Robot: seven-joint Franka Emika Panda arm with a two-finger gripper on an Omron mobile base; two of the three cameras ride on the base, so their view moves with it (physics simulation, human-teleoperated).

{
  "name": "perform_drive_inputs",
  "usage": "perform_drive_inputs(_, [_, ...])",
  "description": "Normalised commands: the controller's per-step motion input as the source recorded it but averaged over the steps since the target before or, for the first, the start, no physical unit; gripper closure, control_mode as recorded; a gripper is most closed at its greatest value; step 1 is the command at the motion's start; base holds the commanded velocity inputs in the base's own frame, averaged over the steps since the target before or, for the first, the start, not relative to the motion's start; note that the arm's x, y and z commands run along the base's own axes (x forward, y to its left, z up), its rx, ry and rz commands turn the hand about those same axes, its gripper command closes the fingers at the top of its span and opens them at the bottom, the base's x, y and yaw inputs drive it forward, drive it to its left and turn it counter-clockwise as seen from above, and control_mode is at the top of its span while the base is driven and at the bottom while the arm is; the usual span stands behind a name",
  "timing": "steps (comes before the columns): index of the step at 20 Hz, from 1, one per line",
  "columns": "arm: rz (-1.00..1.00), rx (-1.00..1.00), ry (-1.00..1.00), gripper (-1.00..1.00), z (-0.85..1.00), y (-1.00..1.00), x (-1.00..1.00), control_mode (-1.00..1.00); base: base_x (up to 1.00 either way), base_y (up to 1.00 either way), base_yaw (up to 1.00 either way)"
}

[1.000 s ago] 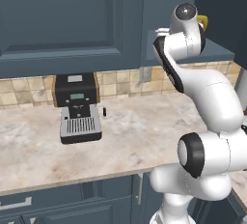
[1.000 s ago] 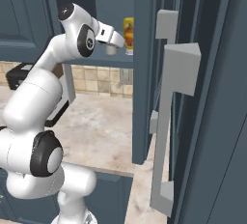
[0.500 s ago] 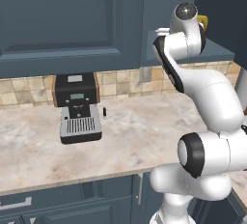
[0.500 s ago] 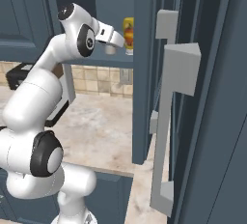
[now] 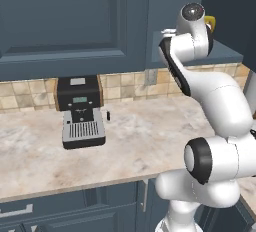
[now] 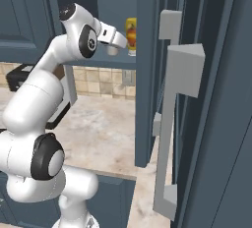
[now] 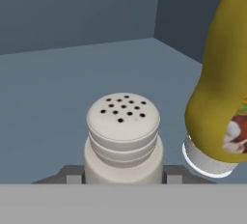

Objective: Take 2 condiments from the cabinet and move them on the counter near the stove.Make sure the condiments are lined up with each other, next to each other.

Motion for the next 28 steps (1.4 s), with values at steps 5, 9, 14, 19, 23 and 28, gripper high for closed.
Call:
perform_drive_inputs(5, [0.0, 0.0, 0.0, 1.0, 0.0, -0.02, -0.12, -1.0, 0.0, 0.0, 0.0])
perform_drive_inputs(9, [0.0, 0.0, -0.07, 1.0, 0.0, -0.03, -0.63, -1.0, 0.0, 0.0, 0.0])
perform_drive_inputs(14, [0.02, 0.0, -0.14, 1.0, 0.0, 0.0, -0.99, -1.0, 0.0, 0.0, 0.0])
perform_drive_inputs(19, [0.13, 0.0, -0.11, 1.0, 0.07, 0.03, -1.0, -1.0, 0.0, 0.0, 0.0])
perform_drive_inputs(23, [0.27, 0.0, 0.0, 1.0, 0.14, 0.12, -1.0, -1.0, 0.0, 0.0, 0.0])
perform_drive_inputs(28, [0.28, -0.01, 0.06, 1.0, 0.17, 0.16, -1.0, -1.0, 0.0, 0.0, 0.0])
